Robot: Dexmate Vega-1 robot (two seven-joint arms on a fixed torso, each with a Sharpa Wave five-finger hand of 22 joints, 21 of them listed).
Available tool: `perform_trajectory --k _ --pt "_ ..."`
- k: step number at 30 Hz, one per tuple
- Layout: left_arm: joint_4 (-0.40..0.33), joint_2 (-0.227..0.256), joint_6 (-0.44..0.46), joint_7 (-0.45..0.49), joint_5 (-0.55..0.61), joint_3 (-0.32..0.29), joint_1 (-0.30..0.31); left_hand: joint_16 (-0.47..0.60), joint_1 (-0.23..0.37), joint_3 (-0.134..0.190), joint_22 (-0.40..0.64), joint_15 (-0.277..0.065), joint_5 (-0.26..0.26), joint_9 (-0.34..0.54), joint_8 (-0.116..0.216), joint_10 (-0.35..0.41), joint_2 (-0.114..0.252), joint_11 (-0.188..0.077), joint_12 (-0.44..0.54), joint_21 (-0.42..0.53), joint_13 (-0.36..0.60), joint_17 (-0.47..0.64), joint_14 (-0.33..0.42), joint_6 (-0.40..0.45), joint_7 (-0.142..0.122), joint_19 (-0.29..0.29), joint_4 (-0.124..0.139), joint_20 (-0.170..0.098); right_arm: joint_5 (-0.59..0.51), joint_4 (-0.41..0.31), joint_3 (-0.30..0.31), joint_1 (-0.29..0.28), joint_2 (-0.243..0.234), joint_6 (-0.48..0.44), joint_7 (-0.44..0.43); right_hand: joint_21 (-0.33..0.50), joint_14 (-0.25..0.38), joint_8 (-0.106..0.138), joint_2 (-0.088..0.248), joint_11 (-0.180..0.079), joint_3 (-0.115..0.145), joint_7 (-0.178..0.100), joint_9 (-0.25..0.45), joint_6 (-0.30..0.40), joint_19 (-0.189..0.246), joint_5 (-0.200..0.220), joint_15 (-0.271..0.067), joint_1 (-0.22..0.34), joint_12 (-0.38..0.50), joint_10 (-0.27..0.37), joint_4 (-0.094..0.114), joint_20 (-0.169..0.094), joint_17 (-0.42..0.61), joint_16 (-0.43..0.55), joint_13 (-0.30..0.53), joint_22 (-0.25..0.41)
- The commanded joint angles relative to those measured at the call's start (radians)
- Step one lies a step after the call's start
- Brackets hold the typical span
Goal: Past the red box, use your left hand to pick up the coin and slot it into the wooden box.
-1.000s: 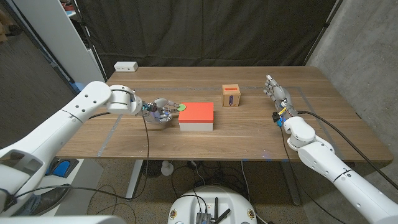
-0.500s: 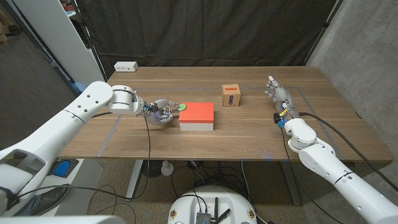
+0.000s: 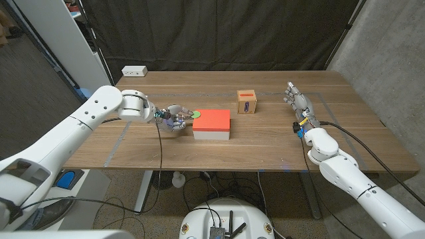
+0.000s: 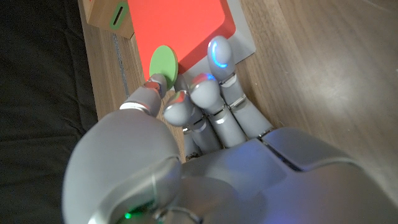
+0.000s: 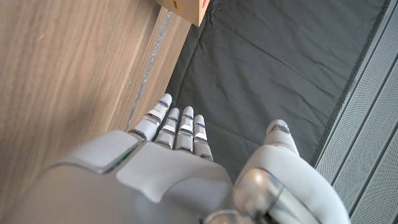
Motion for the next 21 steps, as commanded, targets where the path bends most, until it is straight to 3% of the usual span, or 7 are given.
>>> perform_trajectory --k 1,10,12,15,21 --pt "-0.031 0.005 -0.045 0.012 -0.011 -0.015 0.034 -0.001 0.020 0.030 0.007 0.000 0.012 0.009 0.010 -0.010 0.034 0.002 0.003 0.012 0.008 0.002 -0.004 0.020 0.004 -0.014 -0.005 -0.042 -0.001 -0.003 0.002 -0.008 0.000 0.004 -0.003 0.003 0.006 -0.001 0.007 -0.002 0.005 -0.003 0.005 0.009 0.006 0.000 0.001 0.000 0.006 0.012 -0.006 0.003 0.000 0.007 0.005 0.006" --pt "-0.043 0.013 -0.076 0.018 -0.012 -0.023 0.055 0.000 0.020 0.046 0.005 0.001 0.014 0.002 0.001 -0.010 0.041 0.006 0.002 0.025 0.008 0.011 -0.006 0.022 0.008 -0.025 -0.005 -0.041 -0.004 -0.010 0.004 -0.012 0.000 0.002 -0.009 0.003 0.006 -0.001 0.007 -0.002 0.005 -0.004 0.005 0.010 0.007 -0.001 0.002 -0.001 0.005 0.013 -0.006 0.005 0.000 0.007 0.006 0.006" --pt "-0.047 0.014 -0.085 0.019 -0.011 -0.026 0.060 -0.003 0.031 0.059 0.007 0.001 0.017 0.004 0.000 -0.016 0.057 0.008 0.001 0.029 0.011 0.010 -0.008 0.027 0.007 -0.030 -0.007 -0.042 -0.003 -0.013 0.005 -0.014 0.001 -0.002 -0.013 0.003 0.006 -0.001 0.007 -0.002 0.005 -0.004 0.005 0.010 0.007 -0.001 0.002 -0.001 0.005 0.013 -0.006 0.005 -0.001 0.007 0.006 0.006" --pt "-0.051 0.012 -0.098 0.022 -0.005 -0.025 0.067 -0.001 0.066 0.092 0.012 0.000 0.023 0.023 0.031 -0.019 0.088 0.017 0.002 0.037 0.016 0.015 -0.008 0.087 -0.006 -0.040 -0.015 -0.042 -0.006 -0.016 0.006 -0.022 0.000 -0.002 -0.019 0.003 0.005 -0.001 0.006 -0.002 0.005 -0.004 0.005 0.010 0.007 -0.001 0.002 -0.001 0.005 0.014 -0.006 0.005 -0.001 0.006 0.006 0.006" --pt "-0.043 0.012 -0.112 -0.023 0.014 -0.020 0.074 0.000 0.088 0.106 0.004 0.001 0.024 0.041 0.054 -0.015 0.090 0.021 0.010 0.048 0.030 0.015 -0.002 0.120 0.006 -0.040 -0.018 -0.042 -0.007 -0.027 0.015 -0.040 0.002 -0.001 -0.036 0.002 0.006 -0.001 0.006 -0.003 0.005 -0.004 0.005 0.010 0.007 -0.001 0.003 -0.002 0.005 0.013 -0.006 0.006 -0.001 0.007 0.006 0.006"
